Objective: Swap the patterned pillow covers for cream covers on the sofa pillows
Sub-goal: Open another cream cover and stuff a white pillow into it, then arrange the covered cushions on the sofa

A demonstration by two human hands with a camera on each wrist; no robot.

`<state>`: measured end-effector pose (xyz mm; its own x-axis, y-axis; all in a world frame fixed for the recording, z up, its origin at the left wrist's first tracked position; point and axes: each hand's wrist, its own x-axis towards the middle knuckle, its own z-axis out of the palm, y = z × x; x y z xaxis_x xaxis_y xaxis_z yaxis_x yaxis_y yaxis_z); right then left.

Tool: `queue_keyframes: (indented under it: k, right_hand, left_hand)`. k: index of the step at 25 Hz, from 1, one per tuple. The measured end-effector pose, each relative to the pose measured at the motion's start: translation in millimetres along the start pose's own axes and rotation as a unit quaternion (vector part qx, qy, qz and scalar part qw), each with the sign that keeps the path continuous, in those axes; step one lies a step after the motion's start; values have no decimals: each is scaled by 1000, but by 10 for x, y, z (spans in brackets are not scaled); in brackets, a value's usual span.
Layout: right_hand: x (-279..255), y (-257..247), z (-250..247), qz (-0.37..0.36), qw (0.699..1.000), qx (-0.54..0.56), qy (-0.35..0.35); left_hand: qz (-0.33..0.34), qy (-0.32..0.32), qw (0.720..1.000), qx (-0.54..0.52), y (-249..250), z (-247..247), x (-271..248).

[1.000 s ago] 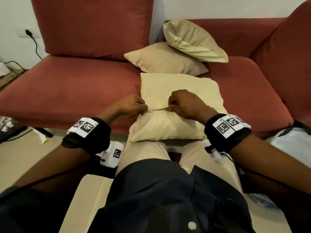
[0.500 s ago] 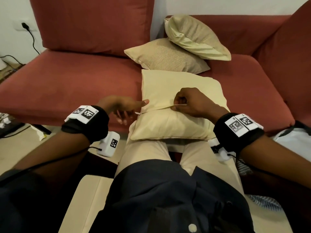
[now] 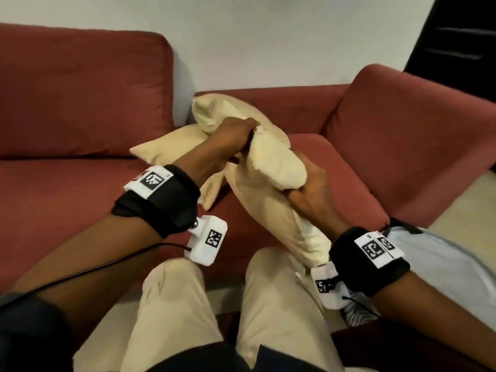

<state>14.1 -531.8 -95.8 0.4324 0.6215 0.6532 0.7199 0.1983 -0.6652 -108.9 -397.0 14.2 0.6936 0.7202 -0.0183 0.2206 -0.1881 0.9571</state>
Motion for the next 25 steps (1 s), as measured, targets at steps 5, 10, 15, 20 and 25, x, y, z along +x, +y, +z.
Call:
queue_keyframes:
  k: [5,10,15,20,25]
  right_hand:
    - [371,525,-905,138,960,127,210]
    - [572,1323,-1310,227,888,254,309]
    - [373,2544,-1447,365,847,247,298]
    - [410,2864,-1552,495,777,125,367]
    - [969,2502,-1720,580,736,-166,306]
  left_hand:
    - [166,-95,980,54,346,699,548]
    - [226,-107,937,243,-198,1126,1161]
    - [158,-191,935,255,-982,1248,1903]
    - [1,-224,961,165,-1631,1393,2616]
    - [-144,-225,951,156,-1155,1548,2891]
